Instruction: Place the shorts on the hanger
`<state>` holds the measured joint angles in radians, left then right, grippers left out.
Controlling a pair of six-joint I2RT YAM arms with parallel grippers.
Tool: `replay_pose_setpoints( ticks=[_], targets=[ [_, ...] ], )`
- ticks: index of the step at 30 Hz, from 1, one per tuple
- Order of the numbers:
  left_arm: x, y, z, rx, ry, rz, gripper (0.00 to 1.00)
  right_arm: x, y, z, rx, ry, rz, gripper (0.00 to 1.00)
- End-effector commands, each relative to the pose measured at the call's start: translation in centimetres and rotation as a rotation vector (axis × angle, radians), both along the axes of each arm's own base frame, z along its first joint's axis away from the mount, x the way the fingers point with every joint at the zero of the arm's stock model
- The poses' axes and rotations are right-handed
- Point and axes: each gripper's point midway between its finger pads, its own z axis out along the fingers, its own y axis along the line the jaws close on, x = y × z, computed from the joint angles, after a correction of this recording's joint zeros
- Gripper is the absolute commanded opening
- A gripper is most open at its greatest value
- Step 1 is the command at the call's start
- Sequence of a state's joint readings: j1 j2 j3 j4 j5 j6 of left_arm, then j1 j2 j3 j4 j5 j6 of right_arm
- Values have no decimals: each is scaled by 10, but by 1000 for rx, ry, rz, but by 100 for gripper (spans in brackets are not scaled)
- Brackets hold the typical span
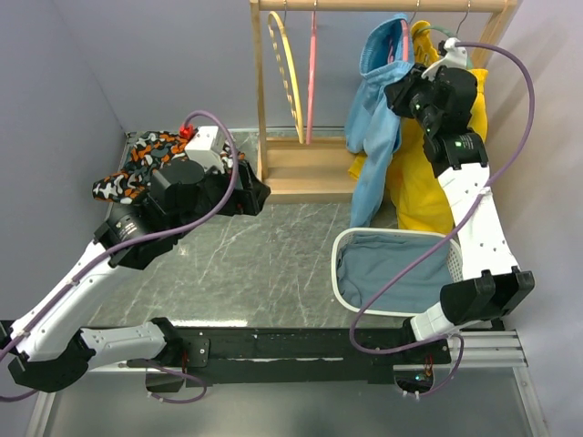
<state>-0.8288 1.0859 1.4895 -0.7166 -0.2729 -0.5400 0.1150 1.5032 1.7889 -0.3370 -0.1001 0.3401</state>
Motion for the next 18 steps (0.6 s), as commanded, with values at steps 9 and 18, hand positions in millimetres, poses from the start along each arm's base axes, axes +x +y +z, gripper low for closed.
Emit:
replay_pose_setpoints(
  ticks=[9, 18],
  targets=[
    [21, -1, -49, 42, 103, 130, 97, -98, 2, 53, 143, -105, 48, 73],
    [24, -11, -101, 54, 197, 144, 96, -182, 70, -31, 186, 13, 217, 79]
  ],
)
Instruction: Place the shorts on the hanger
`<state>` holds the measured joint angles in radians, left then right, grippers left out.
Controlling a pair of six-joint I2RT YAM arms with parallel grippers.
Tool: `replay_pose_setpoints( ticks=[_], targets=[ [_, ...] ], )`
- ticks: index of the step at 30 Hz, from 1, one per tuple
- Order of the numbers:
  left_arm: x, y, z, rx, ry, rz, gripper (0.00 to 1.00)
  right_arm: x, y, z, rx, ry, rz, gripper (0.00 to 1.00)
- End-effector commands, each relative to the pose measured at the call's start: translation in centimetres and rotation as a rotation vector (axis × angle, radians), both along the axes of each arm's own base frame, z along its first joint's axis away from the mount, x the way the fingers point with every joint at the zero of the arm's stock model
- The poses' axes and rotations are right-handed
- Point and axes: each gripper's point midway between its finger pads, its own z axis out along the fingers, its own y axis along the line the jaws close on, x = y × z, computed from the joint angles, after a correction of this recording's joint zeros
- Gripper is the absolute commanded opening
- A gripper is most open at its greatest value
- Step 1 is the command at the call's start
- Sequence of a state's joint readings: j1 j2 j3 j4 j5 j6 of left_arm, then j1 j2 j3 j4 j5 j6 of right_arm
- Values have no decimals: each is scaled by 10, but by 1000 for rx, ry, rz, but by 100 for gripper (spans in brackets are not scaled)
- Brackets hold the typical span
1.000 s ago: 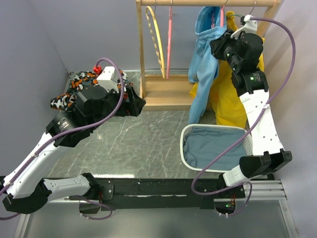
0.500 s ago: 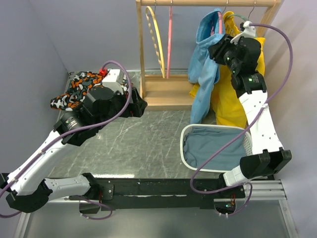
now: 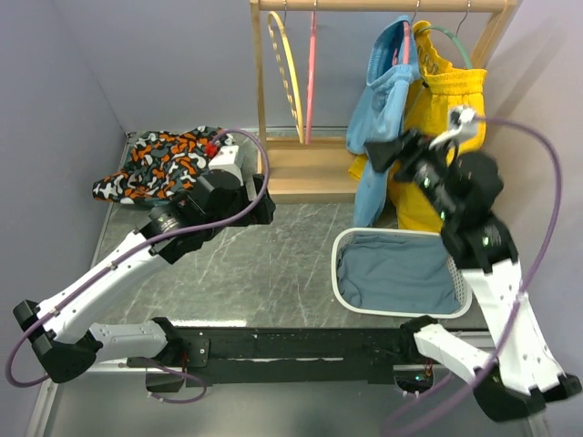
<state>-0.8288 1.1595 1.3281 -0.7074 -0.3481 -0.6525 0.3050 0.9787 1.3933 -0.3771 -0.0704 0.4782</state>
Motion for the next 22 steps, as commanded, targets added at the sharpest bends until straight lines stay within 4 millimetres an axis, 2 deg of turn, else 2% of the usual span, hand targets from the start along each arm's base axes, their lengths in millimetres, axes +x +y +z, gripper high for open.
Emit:
replay_pose_setpoints(
  ticks=[1, 2, 3, 4, 5, 6, 7, 9, 10, 12, 15, 22],
  targets=[
    [5, -8, -18, -53, 26, 36, 97, -23, 33, -70, 31, 118, 59, 79],
    [3, -11, -25, -61, 39, 27, 96, -31, 38, -72, 58, 92, 60, 79],
    [4, -15, -38, -68, 46, 20, 97, -42, 55, -84, 65, 108, 109, 80],
    [3, -16, -46, -76, 57, 18, 97, -46, 66, -118, 62, 169, 126, 80],
    [3, -17, -53, -83, 61, 17, 96, -50, 74, -123, 81, 161, 142, 80],
    [0, -17, -72, -69, 84, 12, 96, -50, 76, -137, 80, 175, 117, 80],
    [2, -21, -73, -94, 70, 6, 96, -61, 91, -164, 64, 219, 155, 80],
    [-1, -19, -92, -85, 94, 11, 97, -64, 98, -175, 66, 220, 147, 80],
    [-1, -19, -96, -88, 100, 17, 97, -69, 103, -189, 58, 242, 154, 81],
    [-3, -18, -107, -82, 110, 15, 96, -70, 103, -197, 46, 251, 149, 81],
    [-4, -18, -114, -91, 111, 15, 96, -69, 101, -208, 16, 269, 135, 82],
    [-5, -14, -108, -98, 90, 23, 96, -65, 101, -198, -10, 245, 128, 82]
  ],
)
